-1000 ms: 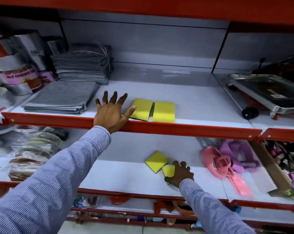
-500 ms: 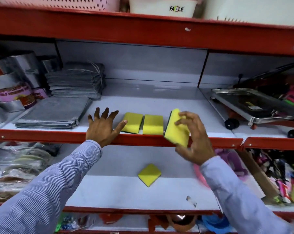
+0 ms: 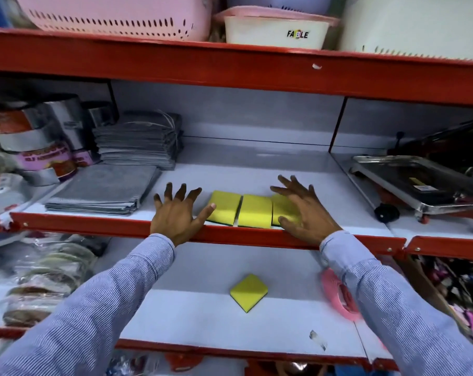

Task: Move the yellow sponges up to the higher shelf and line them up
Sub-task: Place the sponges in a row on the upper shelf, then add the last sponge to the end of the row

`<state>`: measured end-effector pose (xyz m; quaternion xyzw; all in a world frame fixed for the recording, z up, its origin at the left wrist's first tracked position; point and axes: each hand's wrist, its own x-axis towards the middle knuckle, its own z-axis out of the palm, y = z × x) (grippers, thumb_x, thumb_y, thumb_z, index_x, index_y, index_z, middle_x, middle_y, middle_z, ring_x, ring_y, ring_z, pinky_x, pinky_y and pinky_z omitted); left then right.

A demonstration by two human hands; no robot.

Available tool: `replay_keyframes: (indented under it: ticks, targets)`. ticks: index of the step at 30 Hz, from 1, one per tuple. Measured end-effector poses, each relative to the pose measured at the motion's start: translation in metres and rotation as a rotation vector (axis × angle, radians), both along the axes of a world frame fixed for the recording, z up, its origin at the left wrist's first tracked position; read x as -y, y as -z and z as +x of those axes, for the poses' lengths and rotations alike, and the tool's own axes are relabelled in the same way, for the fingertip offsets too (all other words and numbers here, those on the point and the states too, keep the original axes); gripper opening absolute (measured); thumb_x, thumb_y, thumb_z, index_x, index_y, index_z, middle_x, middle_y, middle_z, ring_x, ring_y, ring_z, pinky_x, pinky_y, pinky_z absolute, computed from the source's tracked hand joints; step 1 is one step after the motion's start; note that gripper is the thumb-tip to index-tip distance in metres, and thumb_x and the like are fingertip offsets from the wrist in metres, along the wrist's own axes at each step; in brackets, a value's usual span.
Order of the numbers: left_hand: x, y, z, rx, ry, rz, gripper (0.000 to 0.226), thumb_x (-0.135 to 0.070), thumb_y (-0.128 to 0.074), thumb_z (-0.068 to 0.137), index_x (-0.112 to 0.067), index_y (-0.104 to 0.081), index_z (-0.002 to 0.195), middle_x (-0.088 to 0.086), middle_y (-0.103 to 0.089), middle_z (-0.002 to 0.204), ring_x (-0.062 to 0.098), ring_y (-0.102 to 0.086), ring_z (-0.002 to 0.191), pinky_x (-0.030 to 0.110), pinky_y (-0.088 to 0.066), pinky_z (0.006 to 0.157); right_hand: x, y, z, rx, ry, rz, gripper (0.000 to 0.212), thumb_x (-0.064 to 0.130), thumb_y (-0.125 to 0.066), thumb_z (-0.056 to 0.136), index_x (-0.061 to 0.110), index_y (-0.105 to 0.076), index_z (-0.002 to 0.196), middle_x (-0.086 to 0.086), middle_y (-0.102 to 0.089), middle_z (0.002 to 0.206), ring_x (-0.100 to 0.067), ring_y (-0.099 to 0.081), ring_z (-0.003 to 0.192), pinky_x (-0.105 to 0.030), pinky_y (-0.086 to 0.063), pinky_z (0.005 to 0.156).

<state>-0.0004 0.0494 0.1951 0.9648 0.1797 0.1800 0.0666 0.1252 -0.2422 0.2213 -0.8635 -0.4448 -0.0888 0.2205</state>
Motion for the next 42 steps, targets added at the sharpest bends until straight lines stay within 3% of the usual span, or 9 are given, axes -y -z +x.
replay_keyframes:
  ticks: [4, 8, 11, 13, 18, 22, 27, 34, 42]
  targets:
    - [0.000, 0.001, 0.003, 0.010, -0.008, -0.009, 0.080, -0.080, -0.019, 0.082, -0.033, -0.037, 0.144, 0.009, -0.036, 0.157, 0.041, -0.018, 0.149, 0.068, -0.020, 0.115, 0.004, 0.022, -0.031, 0.447, -0.278, 0.262, 0.044, 0.021, -0.066, 0.076, 0.013, -0.065, 0.119, -0.010, -0.059, 0.137, -0.028, -0.051, 0.132, -0.047, -0.033, 0.116]
    - [0.000, 0.001, 0.004, 0.020, -0.007, 0.002, 0.079, -0.079, -0.018, 0.082, -0.034, -0.035, 0.145, 0.009, -0.036, 0.157, 0.041, -0.017, 0.149, 0.068, -0.020, 0.115, 0.009, 0.094, -0.043, 0.544, -0.464, 0.193, 0.021, 0.012, -0.064, 0.074, 0.011, -0.073, 0.093, -0.011, -0.074, 0.103, -0.027, -0.069, 0.093, -0.036, -0.054, 0.086]
    - [-0.001, 0.003, 0.006, 0.032, -0.012, 0.008, 0.080, -0.080, -0.017, 0.081, -0.034, -0.036, 0.145, 0.009, -0.036, 0.157, 0.040, -0.018, 0.149, 0.067, -0.021, 0.115, -0.002, 0.158, -0.039, 0.325, -0.380, -0.080, 0.020, 0.023, -0.059, 0.082, 0.018, -0.066, 0.100, -0.005, -0.070, 0.107, -0.027, -0.065, 0.096, -0.035, -0.050, 0.083]
    - [-0.002, 0.004, 0.007, 0.036, -0.014, 0.015, 0.081, -0.080, -0.017, 0.081, -0.034, -0.036, 0.144, 0.009, -0.038, 0.157, 0.040, -0.019, 0.149, 0.067, -0.022, 0.115, -0.017, 0.190, -0.034, 0.072, -0.154, -0.303, 0.042, 0.042, -0.058, 0.082, 0.025, -0.057, 0.121, -0.005, -0.060, 0.130, -0.030, -0.054, 0.118, -0.041, -0.046, 0.094]
    - [-0.006, 0.006, 0.010, 0.046, -0.029, 0.021, 0.078, -0.079, -0.021, 0.082, -0.035, -0.037, 0.145, 0.010, -0.040, 0.155, 0.039, -0.021, 0.148, 0.065, -0.025, 0.115, -0.060, 0.249, -0.031, -0.477, 0.268, -0.580, 0.095, 0.068, -0.058, 0.076, 0.039, -0.008, 0.151, -0.008, -0.001, 0.165, -0.039, -0.011, 0.149, -0.053, -0.020, 0.118]
    - [-0.006, 0.006, 0.011, 0.058, -0.032, 0.020, 0.074, -0.075, -0.026, 0.083, -0.035, -0.039, 0.143, 0.010, -0.043, 0.153, 0.038, -0.024, 0.147, 0.064, -0.028, 0.114, -0.073, 0.272, -0.028, -0.513, 0.334, -0.609, 0.105, 0.060, -0.065, 0.070, 0.039, -0.002, 0.151, -0.012, -0.016, 0.161, -0.041, -0.021, 0.145, -0.052, -0.025, 0.117]
    - [-0.005, 0.005, 0.010, 0.060, -0.042, -0.016, 0.070, -0.074, -0.029, 0.085, -0.037, -0.038, 0.143, 0.010, -0.043, 0.154, 0.037, -0.022, 0.148, 0.063, -0.027, 0.114, -0.053, 0.220, -0.041, -0.419, 0.142, -0.424, 0.106, 0.048, -0.072, 0.058, 0.039, -0.014, 0.147, -0.003, -0.035, 0.146, -0.033, -0.041, 0.128, -0.043, -0.042, 0.104]
    - [0.000, 0.000, 0.005, 0.030, -0.026, -0.012, 0.072, -0.076, -0.024, 0.084, -0.037, -0.037, 0.143, 0.011, -0.040, 0.155, 0.041, -0.020, 0.148, 0.067, -0.026, 0.112, 0.020, 0.077, -0.086, -0.479, -0.235, -0.144, 0.105, 0.033, -0.084, 0.061, 0.042, -0.022, 0.145, 0.012, -0.034, 0.148, -0.012, -0.037, 0.135, -0.037, -0.041, 0.109]
    - [0.000, 0.001, 0.000, -0.001, 0.004, 0.005, 0.077, -0.080, -0.018, 0.082, -0.038, -0.033, 0.144, 0.009, -0.034, 0.158, 0.041, -0.017, 0.148, 0.070, -0.019, 0.114, 0.048, -0.034, -0.047, -0.242, -0.088, 0.171, 0.101, 0.032, -0.078, 0.050, 0.022, -0.036, 0.142, 0.000, -0.044, 0.145, -0.017, -0.043, 0.134, -0.028, -0.035, 0.111]
